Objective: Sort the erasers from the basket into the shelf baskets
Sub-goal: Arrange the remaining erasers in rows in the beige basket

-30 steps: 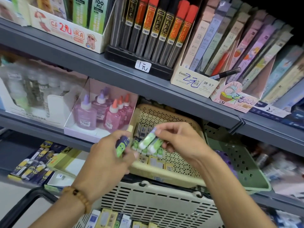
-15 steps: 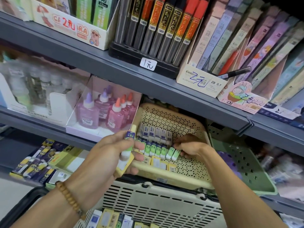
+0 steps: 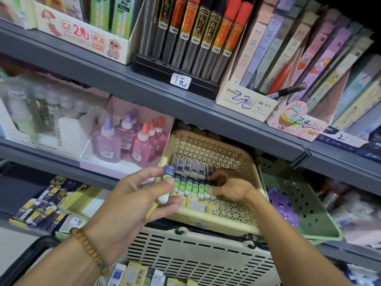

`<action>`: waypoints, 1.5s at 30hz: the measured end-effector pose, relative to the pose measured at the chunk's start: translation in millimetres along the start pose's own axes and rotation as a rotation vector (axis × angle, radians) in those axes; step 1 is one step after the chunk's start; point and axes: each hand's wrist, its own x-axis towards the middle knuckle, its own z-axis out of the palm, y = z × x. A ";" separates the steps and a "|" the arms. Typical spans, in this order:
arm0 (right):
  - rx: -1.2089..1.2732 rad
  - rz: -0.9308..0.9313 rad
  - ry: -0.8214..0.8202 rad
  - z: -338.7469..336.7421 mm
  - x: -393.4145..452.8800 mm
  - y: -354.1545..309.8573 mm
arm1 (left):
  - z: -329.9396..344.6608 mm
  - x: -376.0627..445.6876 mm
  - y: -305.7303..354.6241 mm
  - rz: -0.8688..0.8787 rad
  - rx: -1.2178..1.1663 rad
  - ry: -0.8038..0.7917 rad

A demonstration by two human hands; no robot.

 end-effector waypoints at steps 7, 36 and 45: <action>-0.076 -0.013 -0.034 -4.6 -13.9 -9.4 | 4.3 -3.1 2.1 -0.057 0.080 0.024; 0.388 -0.086 0.167 20.1 -6.7 -93.4 | -8.4 -2.8 11.8 0.048 -0.114 0.250; 0.864 -0.379 -0.085 33.4 -103.5 -132.1 | -2.8 1.1 6.2 0.129 -0.229 0.217</action>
